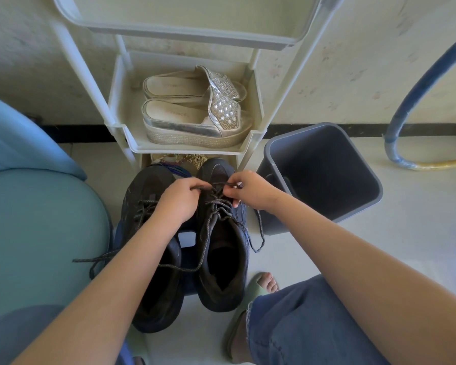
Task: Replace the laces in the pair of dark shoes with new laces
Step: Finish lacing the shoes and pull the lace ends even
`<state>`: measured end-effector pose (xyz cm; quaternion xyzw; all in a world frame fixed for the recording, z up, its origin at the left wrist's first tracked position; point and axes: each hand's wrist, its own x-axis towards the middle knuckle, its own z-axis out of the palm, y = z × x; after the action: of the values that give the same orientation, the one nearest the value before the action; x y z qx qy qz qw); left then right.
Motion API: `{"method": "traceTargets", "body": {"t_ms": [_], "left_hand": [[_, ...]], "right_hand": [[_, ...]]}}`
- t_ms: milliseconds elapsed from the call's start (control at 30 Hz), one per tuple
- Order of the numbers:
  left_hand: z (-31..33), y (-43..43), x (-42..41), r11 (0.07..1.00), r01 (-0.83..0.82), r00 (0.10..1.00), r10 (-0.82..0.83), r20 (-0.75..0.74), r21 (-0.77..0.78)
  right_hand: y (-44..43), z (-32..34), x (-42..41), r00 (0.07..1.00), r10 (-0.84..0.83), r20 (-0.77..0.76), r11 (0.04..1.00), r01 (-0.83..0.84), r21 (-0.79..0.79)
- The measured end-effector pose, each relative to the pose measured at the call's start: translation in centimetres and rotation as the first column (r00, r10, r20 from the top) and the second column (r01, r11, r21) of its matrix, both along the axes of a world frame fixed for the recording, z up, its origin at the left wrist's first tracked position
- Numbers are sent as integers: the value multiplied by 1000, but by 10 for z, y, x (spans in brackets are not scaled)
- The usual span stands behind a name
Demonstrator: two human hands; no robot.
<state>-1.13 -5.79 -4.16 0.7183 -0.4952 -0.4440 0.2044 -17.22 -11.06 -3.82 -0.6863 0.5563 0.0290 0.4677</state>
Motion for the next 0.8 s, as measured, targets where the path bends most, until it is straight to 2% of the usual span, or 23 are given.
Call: {"method": "traceTargets", "body": {"t_ms": [167,333,533,600,800], "left_hand": [[-6,1,-1,994,109,990,-106,94,-20],[-11,0,1,981,196,970,-195,145,10],[-10,-1,4,978,207,971,-203,125,-23],[-9,0,4,978,206,971,-201,131,-23],[-9,0,5,978,207,971,-201,129,-31]], "right_hand": [[0,4,0,996,-54,67,992,46,120],[-1,3,-2,997,35,67,998,-39,48],[-1,1,-2,958,-243,153,965,222,142],[0,2,-2,943,-285,171,948,252,193],[0,0,-6,979,-152,136,982,133,135]]}}
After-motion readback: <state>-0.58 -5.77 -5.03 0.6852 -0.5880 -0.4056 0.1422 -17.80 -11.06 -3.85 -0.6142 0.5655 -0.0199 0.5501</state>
